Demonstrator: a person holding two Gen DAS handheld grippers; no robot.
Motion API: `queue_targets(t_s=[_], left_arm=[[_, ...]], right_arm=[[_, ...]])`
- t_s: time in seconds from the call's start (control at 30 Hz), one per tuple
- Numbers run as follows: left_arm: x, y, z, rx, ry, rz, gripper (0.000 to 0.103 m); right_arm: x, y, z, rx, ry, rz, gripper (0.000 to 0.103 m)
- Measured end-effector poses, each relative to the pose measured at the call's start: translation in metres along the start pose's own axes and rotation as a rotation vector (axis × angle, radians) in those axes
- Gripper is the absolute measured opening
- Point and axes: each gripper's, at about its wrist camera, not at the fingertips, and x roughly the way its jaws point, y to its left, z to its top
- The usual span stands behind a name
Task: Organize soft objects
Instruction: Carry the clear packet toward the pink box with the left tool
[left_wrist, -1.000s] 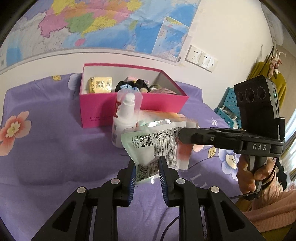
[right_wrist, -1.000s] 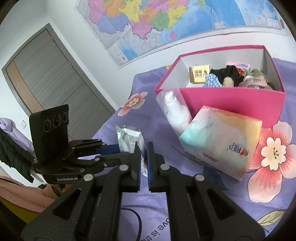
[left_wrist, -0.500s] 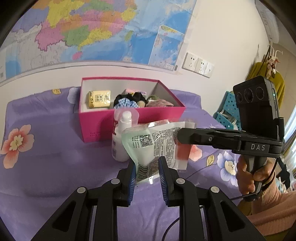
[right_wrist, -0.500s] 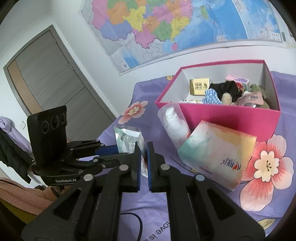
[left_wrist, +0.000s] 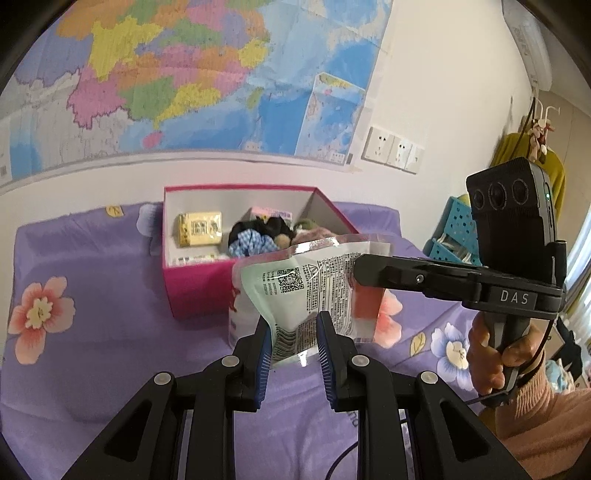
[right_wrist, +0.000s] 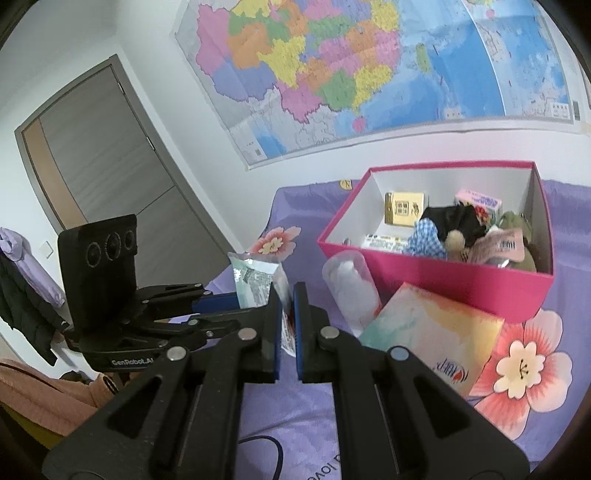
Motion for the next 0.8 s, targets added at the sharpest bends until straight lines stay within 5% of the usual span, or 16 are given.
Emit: queue_targets(t_s=[0.8], left_arm=[[0.008, 0.005, 0.048, 0.039, -0.058, 0.020, 0.022]], right_arm=[[0.001, -0.017, 0.055, -0.006, -0.082, -0.009, 0.008]])
